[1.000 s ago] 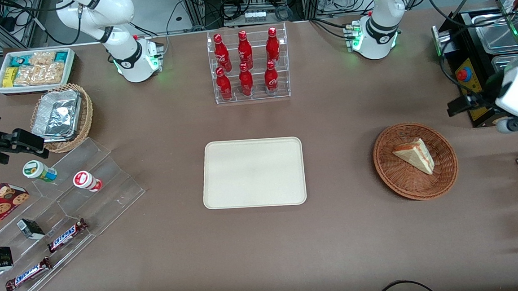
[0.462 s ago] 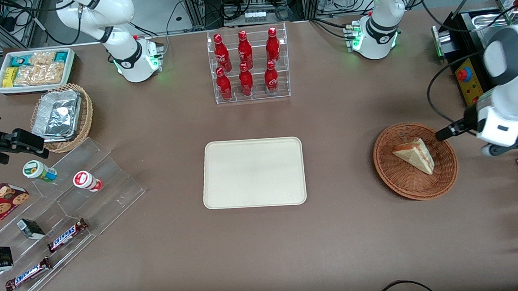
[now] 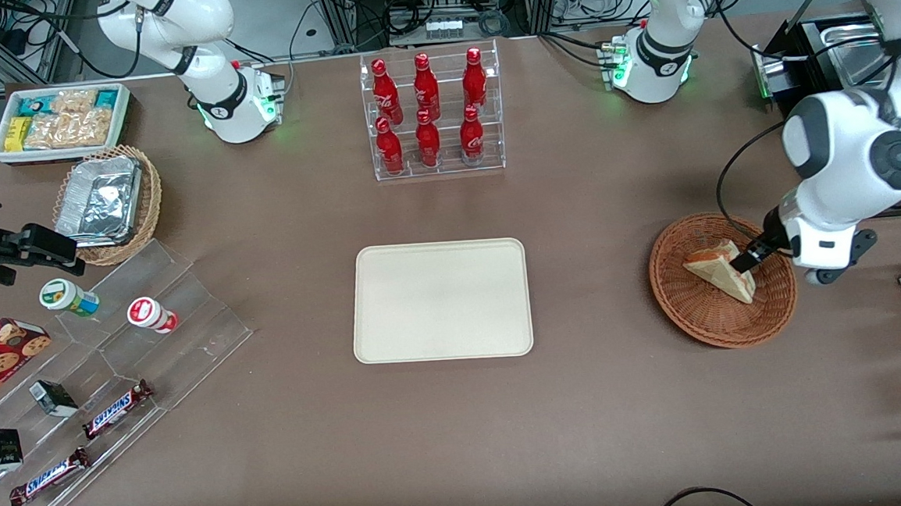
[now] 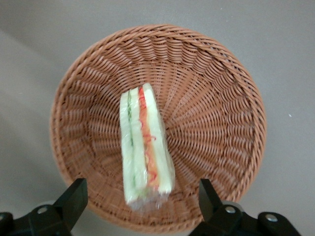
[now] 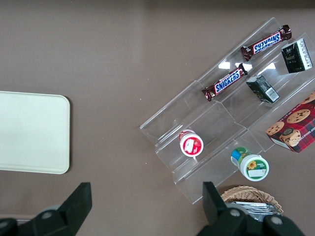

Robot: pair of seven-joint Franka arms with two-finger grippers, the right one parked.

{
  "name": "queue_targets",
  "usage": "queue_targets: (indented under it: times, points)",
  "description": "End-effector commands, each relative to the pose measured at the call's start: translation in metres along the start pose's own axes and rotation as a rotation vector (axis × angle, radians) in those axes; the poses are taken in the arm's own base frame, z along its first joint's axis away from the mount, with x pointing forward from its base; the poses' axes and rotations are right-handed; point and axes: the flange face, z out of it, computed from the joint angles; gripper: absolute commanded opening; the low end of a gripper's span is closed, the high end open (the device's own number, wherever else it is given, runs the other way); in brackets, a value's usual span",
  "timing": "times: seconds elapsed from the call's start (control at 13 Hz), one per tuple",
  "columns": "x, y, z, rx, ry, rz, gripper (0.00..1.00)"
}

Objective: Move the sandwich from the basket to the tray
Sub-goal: 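Lower the open left gripper onto the wrapped sandwich and close it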

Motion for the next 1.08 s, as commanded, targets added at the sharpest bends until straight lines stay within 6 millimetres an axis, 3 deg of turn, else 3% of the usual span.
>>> queue_targets:
  times: [0.0, 0.62, 0.69, 0.92, 1.0]
  points:
    - [0.005, -0.007, 0.031, -0.019, 0.019, -0.04, 1.0]
    - [0.005, -0.013, 0.092, -0.026, -0.02, -0.098, 0.99]
    - [0.005, -0.013, 0.096, -0.024, -0.025, -0.101, 0.91]
    - [0.003, -0.01, 0.094, -0.021, -0.029, -0.096, 0.42]
    - [0.002, -0.009, 0.09, -0.02, -0.03, -0.094, 0.31]
